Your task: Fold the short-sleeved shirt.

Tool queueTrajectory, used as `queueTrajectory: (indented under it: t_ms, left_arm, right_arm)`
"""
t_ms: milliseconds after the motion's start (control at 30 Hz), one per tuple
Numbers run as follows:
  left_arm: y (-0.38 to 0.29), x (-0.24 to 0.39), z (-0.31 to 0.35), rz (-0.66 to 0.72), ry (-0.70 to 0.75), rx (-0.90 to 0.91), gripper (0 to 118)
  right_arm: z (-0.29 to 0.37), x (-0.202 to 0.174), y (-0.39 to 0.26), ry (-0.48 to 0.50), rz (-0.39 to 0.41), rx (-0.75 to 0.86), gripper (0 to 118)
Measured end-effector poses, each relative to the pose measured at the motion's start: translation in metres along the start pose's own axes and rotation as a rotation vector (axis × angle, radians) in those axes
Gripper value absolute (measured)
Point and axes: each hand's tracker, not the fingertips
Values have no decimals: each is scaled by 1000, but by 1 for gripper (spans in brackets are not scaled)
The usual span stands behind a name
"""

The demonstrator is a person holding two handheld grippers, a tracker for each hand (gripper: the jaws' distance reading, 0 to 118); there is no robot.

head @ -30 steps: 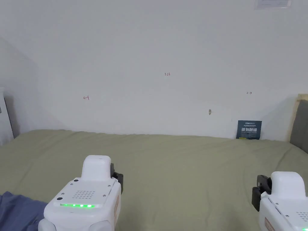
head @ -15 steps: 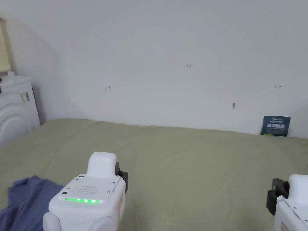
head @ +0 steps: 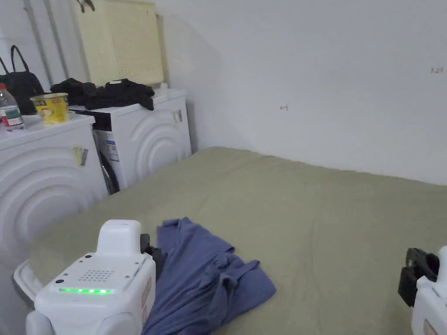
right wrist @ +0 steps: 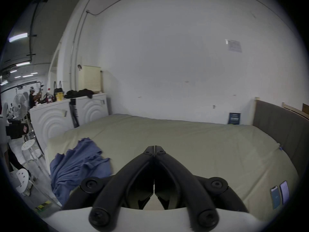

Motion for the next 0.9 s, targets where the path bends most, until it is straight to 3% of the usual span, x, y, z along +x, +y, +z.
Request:
queueTrajectory:
  t_ms: [167,500,700,900]
  left_arm:
    - [-11,-31,-2,46,43,-29,0]
    - [-19,-16,-34,6,11,-75,0]
    - [-29,-1,-93,-10,-36,-147,0]
    - [-51,18,-180,3,-127,-331,0]
  right_arm:
    - [-11,-27,-4,43,41,-5,0]
    - [-18,-28,-12,48,34,-43,0]
    - [-23,-27,-21,34,36,-72,0]
    - [-29,-27,-35,30,27,-120,0]
